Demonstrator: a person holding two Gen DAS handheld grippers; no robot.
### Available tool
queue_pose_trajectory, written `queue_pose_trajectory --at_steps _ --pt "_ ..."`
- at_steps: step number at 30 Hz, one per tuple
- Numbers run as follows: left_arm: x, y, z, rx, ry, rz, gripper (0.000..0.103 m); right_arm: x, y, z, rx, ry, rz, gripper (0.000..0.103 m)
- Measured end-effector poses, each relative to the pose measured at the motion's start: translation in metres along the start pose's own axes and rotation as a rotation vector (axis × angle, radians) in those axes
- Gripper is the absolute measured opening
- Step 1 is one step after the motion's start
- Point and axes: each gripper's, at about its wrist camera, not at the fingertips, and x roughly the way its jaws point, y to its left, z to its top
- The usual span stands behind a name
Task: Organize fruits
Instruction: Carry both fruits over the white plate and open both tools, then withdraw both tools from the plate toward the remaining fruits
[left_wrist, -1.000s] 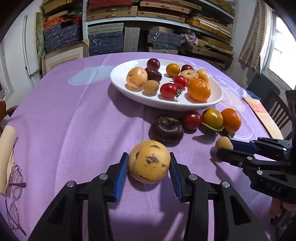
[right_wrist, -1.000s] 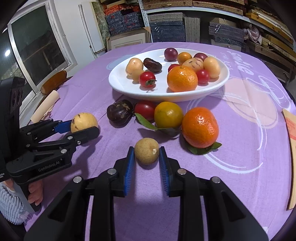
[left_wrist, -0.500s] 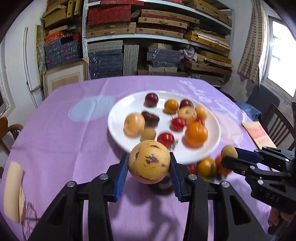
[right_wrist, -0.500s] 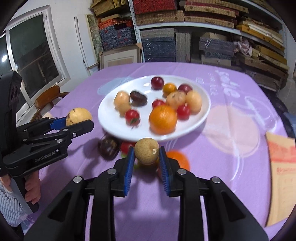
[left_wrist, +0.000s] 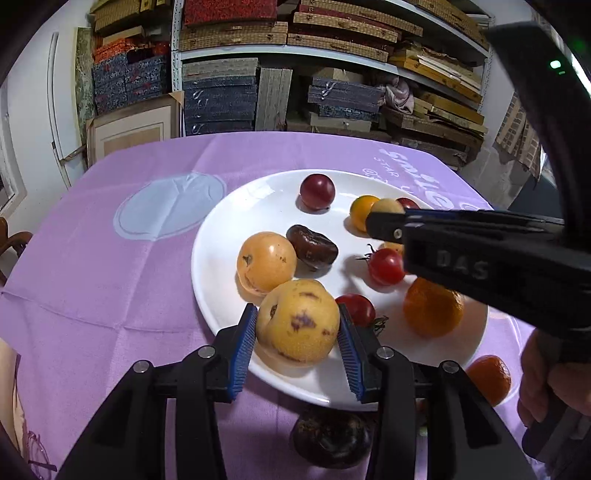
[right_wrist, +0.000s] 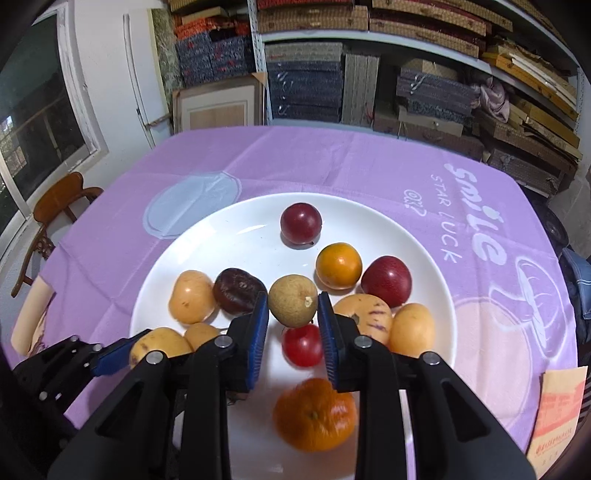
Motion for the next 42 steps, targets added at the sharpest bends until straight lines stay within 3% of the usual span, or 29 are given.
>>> queue_pose_trajectory --at_steps 2,4,7,14,23,30,34,42 --pt "0.002 0.002 0.002 -0.001 0.0 -0.004 0.045 0.011 -0.002 0.003 0.007 0.016 -0.002 0.027" --pt "0.002 0.001 0.004 0.002 -0.011 0.016 0.055 0.016 -0.003 0.004 0.014 0.018 -0.002 0.036" --pt "0.001 -0.002 0.005 0.018 -0.028 0.041 0.062 0.016 -0.004 0.003 0.007 0.004 -0.014 0.04" --pt "-0.02 -0.003 0.001 0.025 -0.071 0.079 0.067 -0.025 -0.016 -0.009 0.053 -0.081 0.032 0.045" --pt "-0.063 0.004 -0.026 0.001 -0.102 0.089 0.076 -0.112 -0.035 -0.086 0.125 -0.219 0.053 0.069" --pt "-0.072 0.012 -0.069 0.002 -0.031 0.037 0.081 -0.139 -0.041 -0.15 0.169 -0.272 0.029 0.087" --pt "-0.063 0.009 -0.079 0.023 -0.01 0.048 0.081 -0.143 -0.05 -0.165 0.207 -0.271 0.061 0.09" --pt "-0.044 -0.023 -0.073 0.127 -0.016 0.055 0.081 -0.138 -0.059 -0.164 0.243 -0.247 0.071 0.09"
